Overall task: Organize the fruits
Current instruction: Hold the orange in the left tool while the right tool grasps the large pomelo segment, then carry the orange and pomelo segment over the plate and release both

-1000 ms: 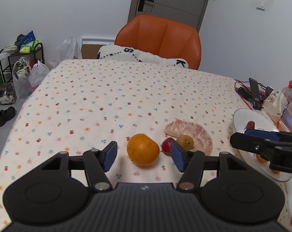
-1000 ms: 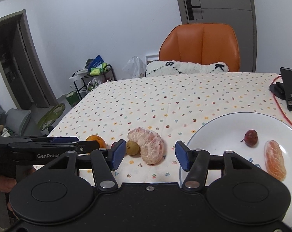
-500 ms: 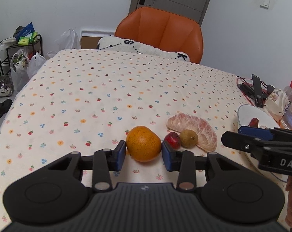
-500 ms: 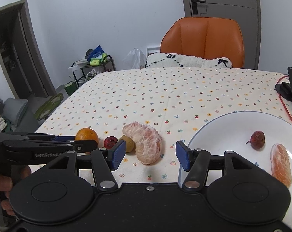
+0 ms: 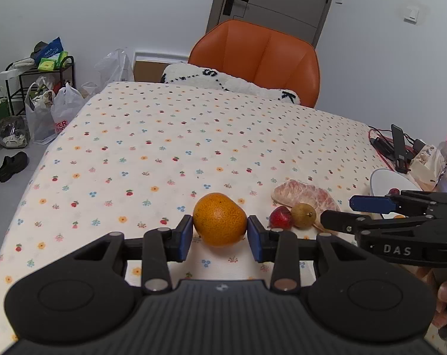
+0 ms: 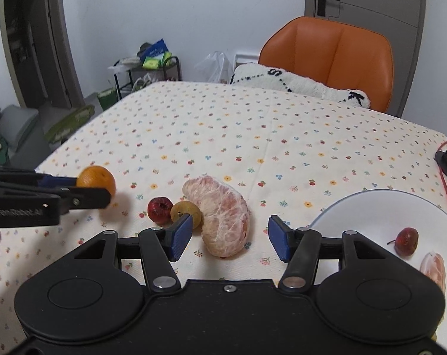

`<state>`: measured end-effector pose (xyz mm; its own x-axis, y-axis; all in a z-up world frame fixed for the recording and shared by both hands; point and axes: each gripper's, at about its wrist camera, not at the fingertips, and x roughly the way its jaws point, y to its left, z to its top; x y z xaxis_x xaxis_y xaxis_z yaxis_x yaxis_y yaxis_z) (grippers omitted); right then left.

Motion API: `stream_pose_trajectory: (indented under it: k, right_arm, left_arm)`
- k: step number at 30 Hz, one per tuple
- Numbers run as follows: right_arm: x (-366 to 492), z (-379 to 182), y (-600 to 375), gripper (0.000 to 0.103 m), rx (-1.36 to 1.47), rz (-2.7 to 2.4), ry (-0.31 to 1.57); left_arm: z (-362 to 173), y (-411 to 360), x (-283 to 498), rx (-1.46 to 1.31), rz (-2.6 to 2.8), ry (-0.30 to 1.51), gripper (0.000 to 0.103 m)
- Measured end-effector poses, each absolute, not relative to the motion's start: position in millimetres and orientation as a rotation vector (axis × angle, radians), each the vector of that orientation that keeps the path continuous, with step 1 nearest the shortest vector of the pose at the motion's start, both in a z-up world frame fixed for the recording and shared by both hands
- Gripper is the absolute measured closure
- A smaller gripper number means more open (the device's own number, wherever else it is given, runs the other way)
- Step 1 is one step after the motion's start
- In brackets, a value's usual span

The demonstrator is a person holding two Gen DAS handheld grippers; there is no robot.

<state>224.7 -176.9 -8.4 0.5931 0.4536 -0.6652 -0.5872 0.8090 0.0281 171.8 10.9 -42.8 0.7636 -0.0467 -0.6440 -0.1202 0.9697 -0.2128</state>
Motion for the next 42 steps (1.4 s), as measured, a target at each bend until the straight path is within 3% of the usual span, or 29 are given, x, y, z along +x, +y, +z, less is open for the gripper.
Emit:
stream_pose_trajectory:
  k: [12, 15, 42]
  right_arm:
    - [233.7, -18.3, -150.9, 0.048, -0.350, 0.670, 0.774]
    - [235.7, -15.7, -153.3, 0.066, -0.350, 0.652, 0.774]
    - [205.8, 19.9, -216.0, 0.068, -0.173, 0.611, 0.660]
  left_arm:
    - [-40.4, 19.5, 165.9, -0.266, 0.032, 0.688, 0.065]
    - [-38.6, 20.0, 164.2, -0.267, 0.033, 0.685, 0.065]
    - [-19.9, -19.6, 154.7, -0.232, -0.018, 0.648, 0.065]
